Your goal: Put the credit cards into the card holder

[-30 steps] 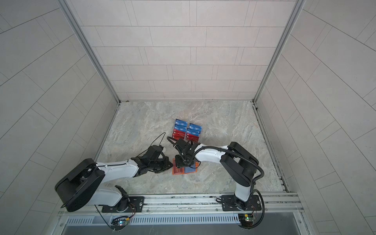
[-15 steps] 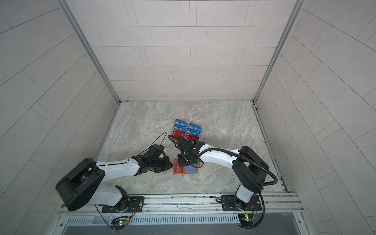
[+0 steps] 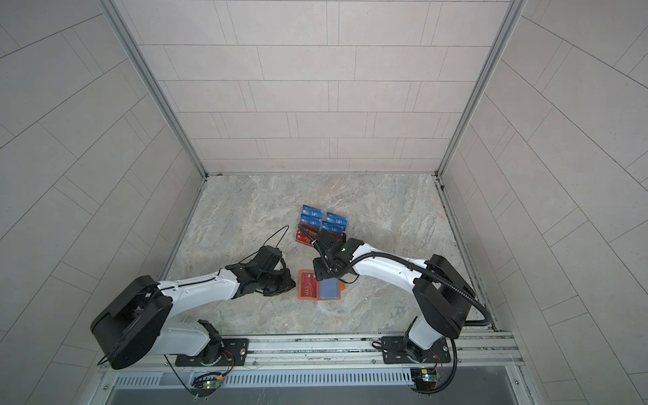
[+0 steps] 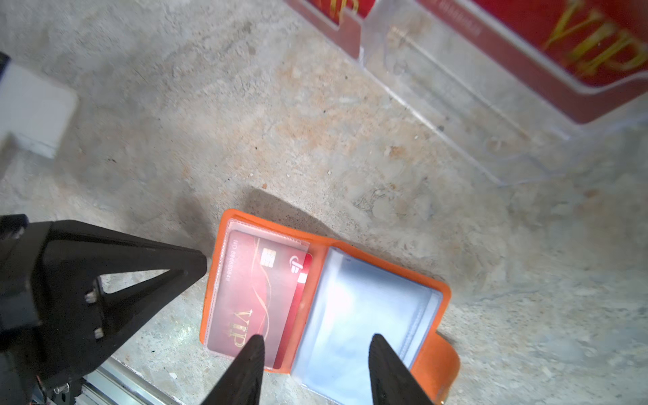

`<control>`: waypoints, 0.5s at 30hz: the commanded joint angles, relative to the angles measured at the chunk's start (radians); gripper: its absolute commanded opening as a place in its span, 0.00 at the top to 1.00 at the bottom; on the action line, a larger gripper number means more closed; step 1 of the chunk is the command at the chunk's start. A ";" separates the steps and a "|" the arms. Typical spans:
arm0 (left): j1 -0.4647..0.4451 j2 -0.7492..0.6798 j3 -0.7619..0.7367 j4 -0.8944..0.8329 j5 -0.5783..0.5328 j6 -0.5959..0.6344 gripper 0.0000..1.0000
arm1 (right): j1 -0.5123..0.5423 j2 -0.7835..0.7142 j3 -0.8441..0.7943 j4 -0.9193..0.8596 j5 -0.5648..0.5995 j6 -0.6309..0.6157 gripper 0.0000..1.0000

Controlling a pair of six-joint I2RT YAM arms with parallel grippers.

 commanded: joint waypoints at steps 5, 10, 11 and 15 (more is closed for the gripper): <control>-0.005 -0.060 0.090 -0.186 -0.063 0.045 0.79 | -0.059 -0.062 -0.020 -0.040 -0.012 -0.065 0.51; -0.006 -0.126 0.170 -0.374 -0.109 0.095 0.73 | -0.082 -0.063 -0.046 -0.045 -0.040 -0.088 0.62; -0.005 -0.138 0.185 -0.401 -0.111 0.103 0.72 | -0.082 -0.062 -0.057 -0.037 -0.052 -0.084 0.66; -0.021 -0.138 0.225 -0.367 -0.042 0.092 0.68 | -0.081 -0.059 -0.126 0.023 -0.076 -0.056 0.73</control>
